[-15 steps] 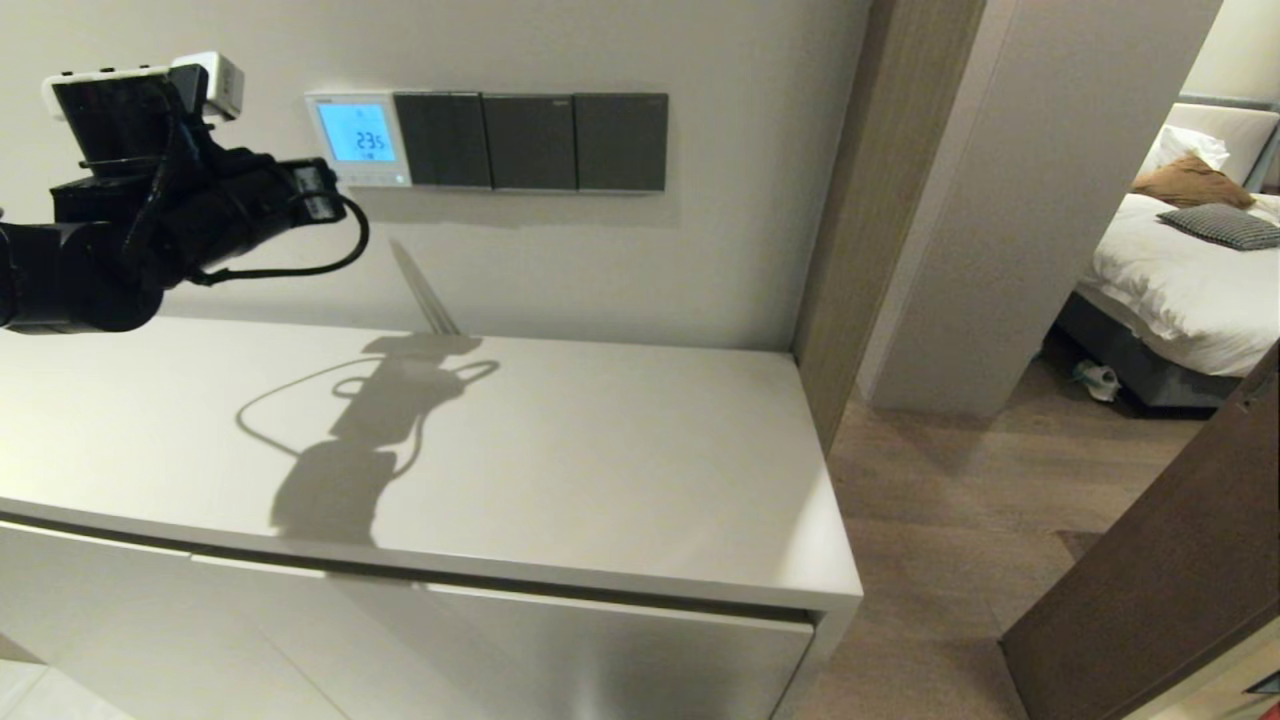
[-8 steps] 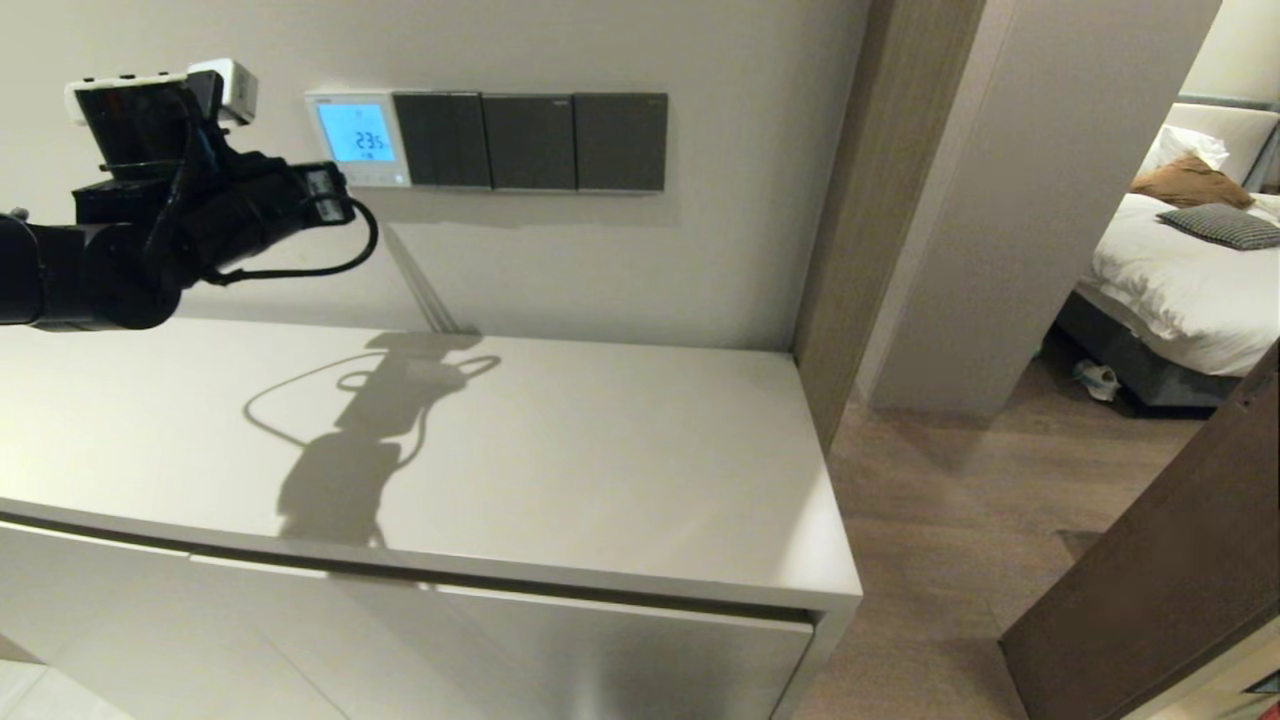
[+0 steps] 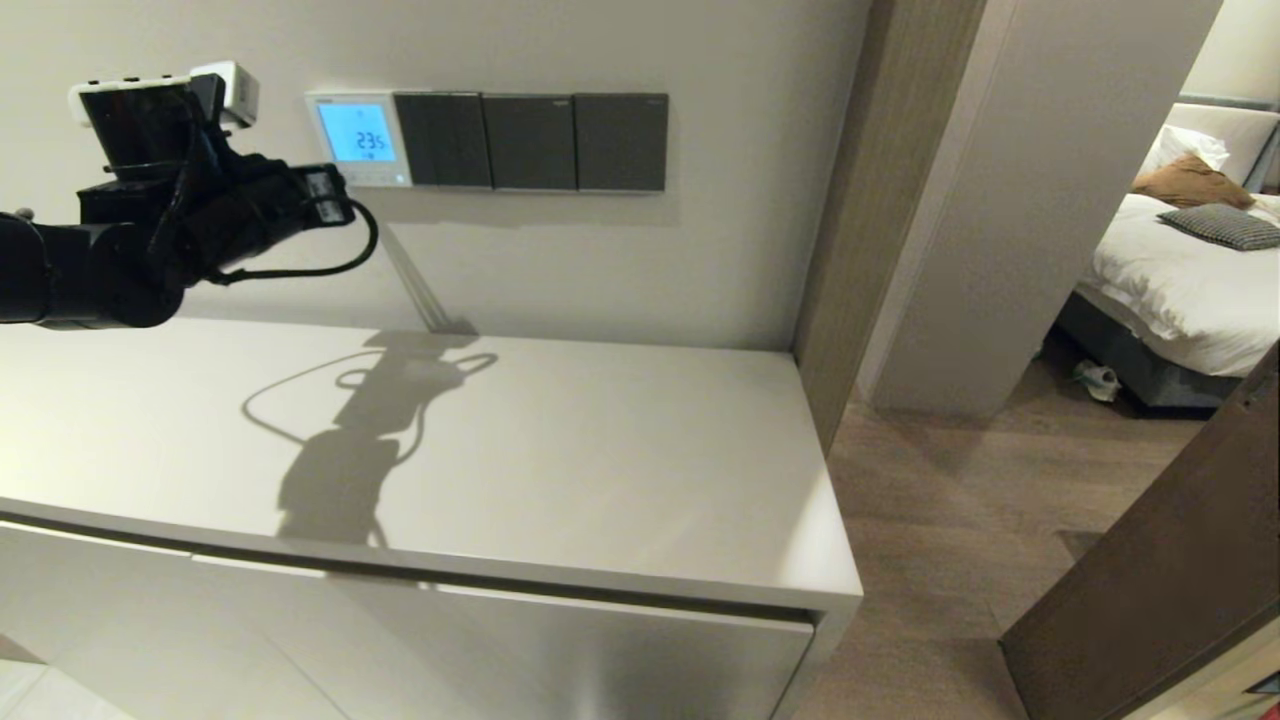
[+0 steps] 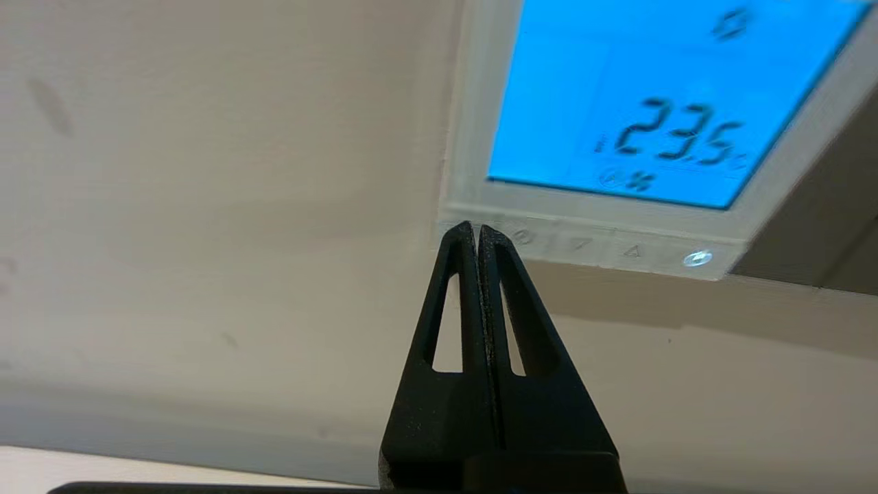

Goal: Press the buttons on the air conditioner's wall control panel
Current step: Press the temperature increase button

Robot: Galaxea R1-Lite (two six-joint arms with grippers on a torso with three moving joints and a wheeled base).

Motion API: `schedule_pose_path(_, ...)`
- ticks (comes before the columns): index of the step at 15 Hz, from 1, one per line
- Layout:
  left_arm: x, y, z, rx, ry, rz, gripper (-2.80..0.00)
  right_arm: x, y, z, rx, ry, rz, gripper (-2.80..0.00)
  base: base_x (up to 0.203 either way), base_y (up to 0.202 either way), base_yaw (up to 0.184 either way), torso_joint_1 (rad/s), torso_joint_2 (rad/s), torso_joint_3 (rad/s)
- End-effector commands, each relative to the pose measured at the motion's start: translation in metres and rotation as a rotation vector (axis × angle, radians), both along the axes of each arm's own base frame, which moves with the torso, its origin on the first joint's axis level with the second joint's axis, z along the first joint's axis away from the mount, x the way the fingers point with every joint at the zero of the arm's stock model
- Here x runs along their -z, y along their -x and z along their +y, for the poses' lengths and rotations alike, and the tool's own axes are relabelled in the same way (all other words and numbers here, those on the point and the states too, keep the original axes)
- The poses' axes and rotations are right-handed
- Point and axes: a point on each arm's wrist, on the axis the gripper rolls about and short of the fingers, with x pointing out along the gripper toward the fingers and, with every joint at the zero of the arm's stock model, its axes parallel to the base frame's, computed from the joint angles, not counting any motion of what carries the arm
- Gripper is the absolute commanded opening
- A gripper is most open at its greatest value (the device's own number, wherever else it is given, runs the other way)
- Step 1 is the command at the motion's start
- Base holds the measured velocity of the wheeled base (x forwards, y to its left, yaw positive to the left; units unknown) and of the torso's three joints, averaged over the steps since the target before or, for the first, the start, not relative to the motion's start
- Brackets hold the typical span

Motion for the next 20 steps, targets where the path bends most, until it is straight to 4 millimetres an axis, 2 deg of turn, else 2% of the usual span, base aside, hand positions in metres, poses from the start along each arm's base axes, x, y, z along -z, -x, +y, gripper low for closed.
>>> schedule_pose_path(1, 0.0007, -0.0015, -0.0003, 0.001, 0.001, -0.001, -2.8, 0.0004, -0.0002, 0.0, -0.002, 0.0, 0.003, -2.8, 0.0, 0.0, 0.0, 0.0, 0.0, 0.0)
schedule_pose_path(12, 0.004, -0.0032, -0.0003, 0.001, 0.001, 0.006, -2.8, 0.0004, -0.0002, 0.0, -0.002, 0.0, 0.003, -2.8, 0.0, 0.0, 0.0, 0.0, 0.0, 0.0)
schedule_pose_path(20, 0.0022, 0.0028, -0.0001, 0.001, 0.001, -0.001, -2.8, 0.0004, -0.0002, 0.0, -0.001, 0.0, 0.003, -2.8, 0.0, 0.0, 0.0, 0.0, 0.0, 0.0)
